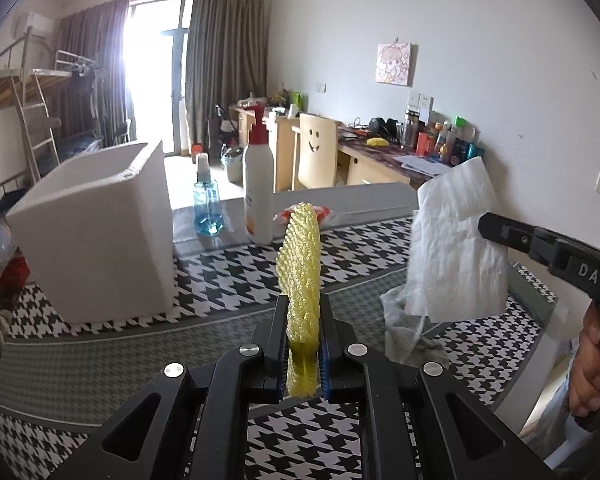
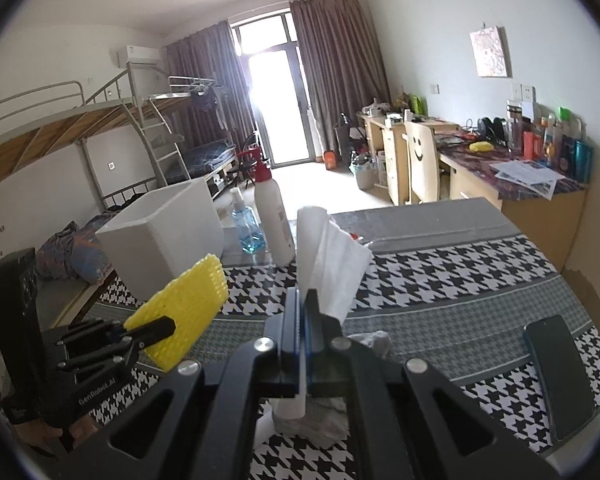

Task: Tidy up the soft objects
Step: 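Lift and carry the yellow net in left gripper while right gripper carries the white cloth to the box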

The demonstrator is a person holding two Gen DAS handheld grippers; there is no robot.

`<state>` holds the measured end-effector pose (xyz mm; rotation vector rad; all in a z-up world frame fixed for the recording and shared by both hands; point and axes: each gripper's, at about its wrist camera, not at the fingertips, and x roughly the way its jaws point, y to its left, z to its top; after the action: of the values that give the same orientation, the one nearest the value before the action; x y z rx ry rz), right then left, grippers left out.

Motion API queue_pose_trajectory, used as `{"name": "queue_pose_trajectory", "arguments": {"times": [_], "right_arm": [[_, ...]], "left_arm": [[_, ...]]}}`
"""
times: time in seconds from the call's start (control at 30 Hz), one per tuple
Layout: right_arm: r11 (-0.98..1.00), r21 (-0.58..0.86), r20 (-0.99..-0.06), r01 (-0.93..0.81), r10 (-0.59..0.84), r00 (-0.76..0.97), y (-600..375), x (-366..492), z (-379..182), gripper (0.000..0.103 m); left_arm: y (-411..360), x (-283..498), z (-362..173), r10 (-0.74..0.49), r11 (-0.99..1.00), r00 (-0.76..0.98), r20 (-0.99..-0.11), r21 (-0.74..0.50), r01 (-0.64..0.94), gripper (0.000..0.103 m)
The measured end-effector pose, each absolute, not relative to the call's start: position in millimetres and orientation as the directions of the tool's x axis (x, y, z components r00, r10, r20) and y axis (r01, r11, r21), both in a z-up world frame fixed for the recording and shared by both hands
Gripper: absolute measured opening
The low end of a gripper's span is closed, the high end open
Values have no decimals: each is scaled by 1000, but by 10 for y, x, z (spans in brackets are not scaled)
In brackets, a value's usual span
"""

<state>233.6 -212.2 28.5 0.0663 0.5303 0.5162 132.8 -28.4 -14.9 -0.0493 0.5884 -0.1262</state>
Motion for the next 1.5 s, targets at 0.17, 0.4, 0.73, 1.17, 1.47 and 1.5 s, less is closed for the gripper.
{"name": "queue_pose_trajectory", "arguments": {"times": [0.17, 0.4, 0.73, 1.17, 1.47, 1.5], "right_arm": [[876, 158, -468, -456, 473, 746, -1999, 2370, 323, 4], [864, 158, -431, -479, 496, 754, -1947, 2376, 441, 4], [846, 126, -423, -519, 519, 743, -1781, 2399, 529, 4], [833, 113, -402, -541, 537, 742, -1681, 2415, 658, 4], [827, 104, -391, -552, 545, 742, -1618, 2476, 721, 4], [826, 97, -391, -555, 544, 742, -1600, 2479, 725, 4]], "left_arm": [[-190, 1305, -55, -103, 995, 843, -528, -61, 84, 13], [-40, 1266, 92, -75, 997, 859, -506, -43, 62, 13], [65, 1261, 221, -44, 999, 879, -475, -39, 30, 13], [143, 1293, 372, -42, 998, 894, -446, -52, 21, 13], [227, 1317, 472, -23, 999, 906, -423, -41, 7, 13], [236, 1327, 478, -20, 999, 906, -423, -41, 3, 13]]}}
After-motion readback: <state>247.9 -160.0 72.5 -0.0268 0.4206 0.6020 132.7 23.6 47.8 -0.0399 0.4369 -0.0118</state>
